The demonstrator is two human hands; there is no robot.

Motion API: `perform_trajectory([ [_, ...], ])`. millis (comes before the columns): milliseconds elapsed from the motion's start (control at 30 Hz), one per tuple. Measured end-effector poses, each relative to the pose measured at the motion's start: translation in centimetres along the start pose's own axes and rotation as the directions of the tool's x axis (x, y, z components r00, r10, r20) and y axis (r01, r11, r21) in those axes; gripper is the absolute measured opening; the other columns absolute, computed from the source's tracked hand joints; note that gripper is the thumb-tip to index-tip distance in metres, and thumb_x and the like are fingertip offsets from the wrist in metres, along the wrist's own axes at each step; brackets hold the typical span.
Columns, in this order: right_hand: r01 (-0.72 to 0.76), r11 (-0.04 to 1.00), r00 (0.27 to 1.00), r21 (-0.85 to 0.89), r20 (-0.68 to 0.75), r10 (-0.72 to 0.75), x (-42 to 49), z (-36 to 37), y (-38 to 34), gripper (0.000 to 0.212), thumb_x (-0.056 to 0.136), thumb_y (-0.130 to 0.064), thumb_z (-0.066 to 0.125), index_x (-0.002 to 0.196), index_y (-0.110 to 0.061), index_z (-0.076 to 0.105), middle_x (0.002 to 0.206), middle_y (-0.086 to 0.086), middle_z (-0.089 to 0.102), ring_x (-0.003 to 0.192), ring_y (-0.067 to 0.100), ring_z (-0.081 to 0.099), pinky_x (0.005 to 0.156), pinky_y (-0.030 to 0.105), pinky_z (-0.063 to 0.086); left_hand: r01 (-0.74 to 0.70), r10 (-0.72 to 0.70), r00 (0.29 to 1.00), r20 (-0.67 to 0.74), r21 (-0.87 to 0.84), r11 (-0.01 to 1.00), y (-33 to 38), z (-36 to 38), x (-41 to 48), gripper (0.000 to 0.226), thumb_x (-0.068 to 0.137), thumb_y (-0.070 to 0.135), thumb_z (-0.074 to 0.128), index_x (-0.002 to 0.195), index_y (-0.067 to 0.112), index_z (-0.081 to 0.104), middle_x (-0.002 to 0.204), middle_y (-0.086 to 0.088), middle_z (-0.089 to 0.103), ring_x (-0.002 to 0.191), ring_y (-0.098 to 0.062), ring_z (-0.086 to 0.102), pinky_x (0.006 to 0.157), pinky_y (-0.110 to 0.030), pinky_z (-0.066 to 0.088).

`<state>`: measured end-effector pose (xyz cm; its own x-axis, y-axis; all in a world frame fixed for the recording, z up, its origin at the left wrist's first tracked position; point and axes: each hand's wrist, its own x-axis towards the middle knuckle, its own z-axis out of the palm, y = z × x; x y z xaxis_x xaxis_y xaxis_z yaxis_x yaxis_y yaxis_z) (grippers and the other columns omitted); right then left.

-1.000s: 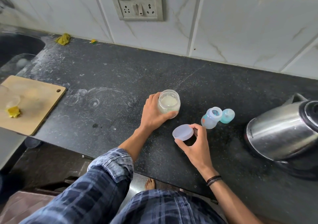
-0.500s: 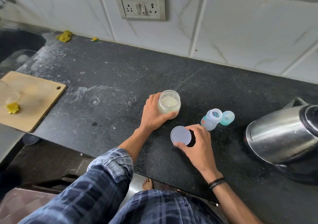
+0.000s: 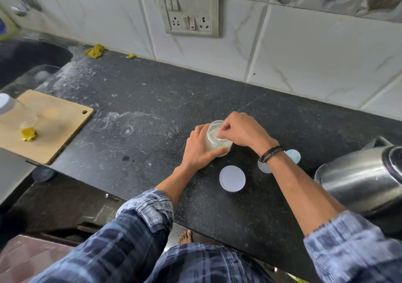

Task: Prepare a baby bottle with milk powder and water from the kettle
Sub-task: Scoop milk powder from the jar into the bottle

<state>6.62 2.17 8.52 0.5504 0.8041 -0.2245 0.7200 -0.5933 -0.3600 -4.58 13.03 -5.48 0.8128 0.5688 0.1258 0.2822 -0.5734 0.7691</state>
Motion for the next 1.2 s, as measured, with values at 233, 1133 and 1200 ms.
perform_trajectory([
  [233, -0.053, 0.998, 0.994, -0.039, 0.098, 0.056, 1.4, 0.3, 0.0, 0.009, 0.088, -0.027, 0.079, 0.089, -0.019, 0.083, 0.091, 0.002, 0.079, 0.084, 0.021, 0.072, 0.079, 0.039, 0.059, 0.01, -0.01, 1.0, 0.028, 0.013, 1.0, 0.4, -0.3, 0.0, 0.094, 0.067, 0.077, 0.069, 0.145, 0.029, 0.047, 0.136, 0.007, 0.048, 0.123, -0.016, 0.046, 0.106, -0.043, 0.042],
  [1133, 0.067, 0.998, 0.991, 0.012, 0.114, -0.068, 2.8, 0.2, 2.2, 0.013, 0.091, -0.032, 0.079, 0.1, -0.024, 0.081, 0.1, -0.006, 0.077, 0.09, 0.012, 0.069, 0.077, 0.028, 0.049, 0.013, -0.012, 1.0, 0.025, -0.009, 1.0, 0.6, -0.3, -0.1, 0.093, 0.068, 0.075, 0.07, 0.145, 0.028, 0.049, 0.137, 0.006, 0.049, 0.125, -0.015, 0.047, 0.107, -0.042, 0.042],
  [1200, 0.081, 0.997, 0.988, 0.004, 0.13, -0.081, 2.9, 0.2, 2.0, 0.012, 0.089, -0.034, 0.08, 0.098, -0.025, 0.081, 0.095, -0.007, 0.075, 0.088, 0.011, 0.068, 0.075, 0.028, 0.048, 0.014, -0.014, 1.0, 0.024, -0.01, 1.0, 0.6, -0.2, -0.1, 0.092, 0.068, 0.074, 0.07, 0.145, 0.028, 0.049, 0.137, 0.006, 0.049, 0.125, -0.015, 0.047, 0.107, -0.042, 0.042],
])
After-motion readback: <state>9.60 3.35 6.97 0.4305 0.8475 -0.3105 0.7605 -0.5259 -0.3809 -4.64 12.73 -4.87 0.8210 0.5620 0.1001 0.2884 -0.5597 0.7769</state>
